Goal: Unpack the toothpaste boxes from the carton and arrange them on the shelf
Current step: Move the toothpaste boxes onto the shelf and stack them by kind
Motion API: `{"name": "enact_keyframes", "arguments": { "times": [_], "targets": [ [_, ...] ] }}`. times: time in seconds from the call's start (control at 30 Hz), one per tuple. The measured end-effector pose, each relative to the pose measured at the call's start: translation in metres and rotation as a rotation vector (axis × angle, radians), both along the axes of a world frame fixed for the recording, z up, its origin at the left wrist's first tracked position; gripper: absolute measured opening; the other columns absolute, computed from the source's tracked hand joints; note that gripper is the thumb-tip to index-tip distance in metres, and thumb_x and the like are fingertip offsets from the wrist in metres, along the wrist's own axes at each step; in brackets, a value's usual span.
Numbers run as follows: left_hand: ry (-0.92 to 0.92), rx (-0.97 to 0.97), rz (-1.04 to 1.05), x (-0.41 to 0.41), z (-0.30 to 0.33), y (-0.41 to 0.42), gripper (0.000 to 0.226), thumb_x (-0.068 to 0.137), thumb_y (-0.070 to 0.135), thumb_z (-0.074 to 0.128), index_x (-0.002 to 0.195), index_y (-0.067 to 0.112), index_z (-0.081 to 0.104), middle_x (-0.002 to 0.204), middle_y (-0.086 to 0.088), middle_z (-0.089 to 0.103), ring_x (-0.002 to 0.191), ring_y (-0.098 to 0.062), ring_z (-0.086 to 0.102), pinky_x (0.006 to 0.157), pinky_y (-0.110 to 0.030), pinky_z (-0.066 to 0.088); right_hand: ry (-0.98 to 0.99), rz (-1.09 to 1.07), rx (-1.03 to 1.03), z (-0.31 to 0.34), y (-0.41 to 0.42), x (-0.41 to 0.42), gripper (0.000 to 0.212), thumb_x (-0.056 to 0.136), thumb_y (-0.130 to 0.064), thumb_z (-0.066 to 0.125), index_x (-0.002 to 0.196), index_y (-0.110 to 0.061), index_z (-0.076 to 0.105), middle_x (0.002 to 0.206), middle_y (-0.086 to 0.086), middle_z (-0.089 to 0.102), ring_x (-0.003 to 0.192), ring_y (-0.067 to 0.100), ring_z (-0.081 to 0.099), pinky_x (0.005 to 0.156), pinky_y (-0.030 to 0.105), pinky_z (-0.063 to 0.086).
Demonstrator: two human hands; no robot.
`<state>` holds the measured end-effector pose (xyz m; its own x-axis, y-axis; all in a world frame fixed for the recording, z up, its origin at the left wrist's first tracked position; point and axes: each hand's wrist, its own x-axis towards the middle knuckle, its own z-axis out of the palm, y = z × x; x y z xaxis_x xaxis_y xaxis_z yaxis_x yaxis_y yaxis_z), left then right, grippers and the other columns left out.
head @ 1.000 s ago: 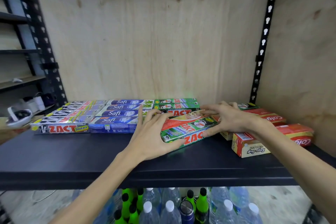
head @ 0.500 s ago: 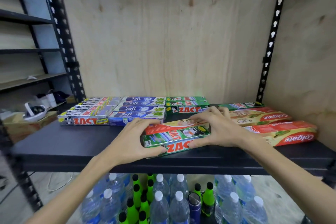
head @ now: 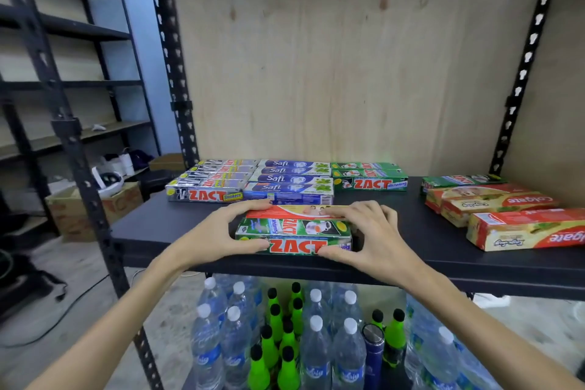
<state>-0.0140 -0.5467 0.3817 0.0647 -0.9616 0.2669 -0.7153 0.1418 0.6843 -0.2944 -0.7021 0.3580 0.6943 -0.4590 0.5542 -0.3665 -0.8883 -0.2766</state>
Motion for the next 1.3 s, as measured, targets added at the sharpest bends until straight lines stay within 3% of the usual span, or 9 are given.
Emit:
{"name": "enact_keyframes", "arguments": {
  "times": [0.13, 0.27, 0.47, 0.6, 0.8, 0.93, 1.03, 1.17, 1.3],
  "targets": [
    [-0.139, -0.233, 0.162, -0.006, -0.016, 0.010, 0.055, 0.078, 0.048, 0.083, 0.128, 0.046, 0.063, 0.154, 0.027, 0.037, 0.145, 0.001, 0.029, 0.118, -0.038, 0.030, 0.007, 0.031, -0.029, -0.006, 0.005, -0.004, 0.066, 0.083, -0.079, 0.051, 0.140, -0.048, 0.048, 0.140, -0.031, 0.041, 0.133, -0.006, 0.027, 0.114, 0.033, 0.011],
    [-0.258, -0.494, 0.249, -0.018, -0.040, 0.014, 0.043, 0.084, 0.054, 0.071, 0.123, 0.039, 0.069, 0.153, 0.018, 0.040, 0.145, -0.011, 0.030, 0.117, -0.045, 0.028, -0.005, -0.012, -0.092, -0.011, 0.013, -0.008, 0.057, 0.089, -0.073, 0.049, 0.142, -0.049, 0.048, 0.151, -0.018, 0.031, 0.140, 0.003, 0.021, 0.113, 0.029, 0.010],
    [-0.255, -0.545, 0.369, -0.039, -0.057, 0.013, 0.042, 0.087, 0.055, 0.063, 0.127, 0.040, 0.067, 0.132, 0.013, 0.048, 0.132, -0.013, 0.033, 0.111, -0.044, 0.033, -0.067, -0.060, -0.007, -0.015, 0.026, -0.026, 0.054, 0.086, -0.073, 0.055, 0.137, -0.060, 0.044, 0.132, -0.020, 0.038, 0.130, 0.000, 0.027, 0.108, 0.032, 0.017],
    [-0.272, -0.547, 0.393, -0.060, -0.061, 0.010, 0.041, 0.090, 0.052, 0.062, 0.129, 0.041, 0.064, 0.128, 0.015, 0.049, 0.126, -0.010, 0.039, 0.110, -0.039, 0.029, -0.153, 0.012, 0.220, -0.021, 0.038, -0.043, 0.052, 0.087, -0.059, 0.068, 0.135, -0.052, 0.048, 0.128, -0.028, 0.057, 0.126, -0.001, 0.046, 0.116, 0.045, 0.020],
    [-0.079, -0.587, 0.603, -0.105, -0.067, 0.009, 0.040, 0.091, 0.050, 0.068, 0.125, 0.032, 0.056, 0.127, 0.016, 0.053, 0.125, -0.008, 0.041, 0.107, -0.032, 0.032, -0.394, -0.088, 0.452, -0.029, 0.061, -0.055, 0.059, 0.072, -0.061, 0.081, 0.123, -0.045, 0.057, 0.116, -0.023, 0.067, 0.115, 0.004, 0.059, 0.099, 0.035, 0.049],
    [-0.020, -0.575, 0.790, -0.150, -0.072, 0.015, 0.034, 0.087, 0.043, 0.073, 0.114, 0.027, 0.060, 0.131, 0.007, 0.052, 0.127, -0.017, 0.042, 0.106, -0.043, 0.037, -0.511, -0.115, 0.498, -0.029, 0.085, -0.052, 0.051, 0.072, -0.048, 0.086, 0.116, -0.038, 0.062, 0.107, -0.022, 0.070, 0.102, -0.002, 0.063, 0.085, 0.015, 0.049],
    [0.035, -0.528, 0.784, -0.181, -0.077, 0.028, 0.044, 0.088, 0.052, 0.069, 0.124, 0.028, 0.061, 0.143, 0.006, 0.045, 0.136, -0.016, 0.035, 0.112, -0.044, 0.035, -0.582, -0.120, 0.535, -0.027, 0.102, -0.049, 0.049, 0.073, -0.044, 0.087, 0.115, -0.035, 0.064, 0.105, -0.020, 0.071, 0.101, -0.007, 0.062, 0.081, 0.005, 0.043],
    [0.196, -0.448, 0.571, -0.215, -0.079, 0.047, 0.069, 0.092, 0.072, 0.039, 0.148, 0.033, 0.044, 0.151, 0.023, 0.040, 0.142, 0.004, 0.030, 0.118, -0.040, 0.032, -0.635, -0.062, 0.642, -0.023, 0.125, -0.046, 0.041, 0.081, -0.049, 0.079, 0.118, -0.036, 0.063, 0.107, -0.013, 0.073, 0.098, 0.003, 0.068, 0.085, 0.024, 0.055],
    [0.353, -0.413, 0.458, -0.223, -0.075, 0.062, 0.079, 0.090, 0.078, 0.033, 0.156, 0.037, 0.027, 0.156, 0.024, 0.030, 0.146, 0.003, 0.027, 0.121, -0.041, 0.030, -0.648, 0.061, 0.741, -0.022, 0.155, -0.044, 0.033, 0.099, -0.051, 0.050, 0.126, -0.035, 0.062, 0.109, -0.014, 0.073, 0.104, 0.003, 0.068, 0.094, 0.037, 0.054]
  ]
}}
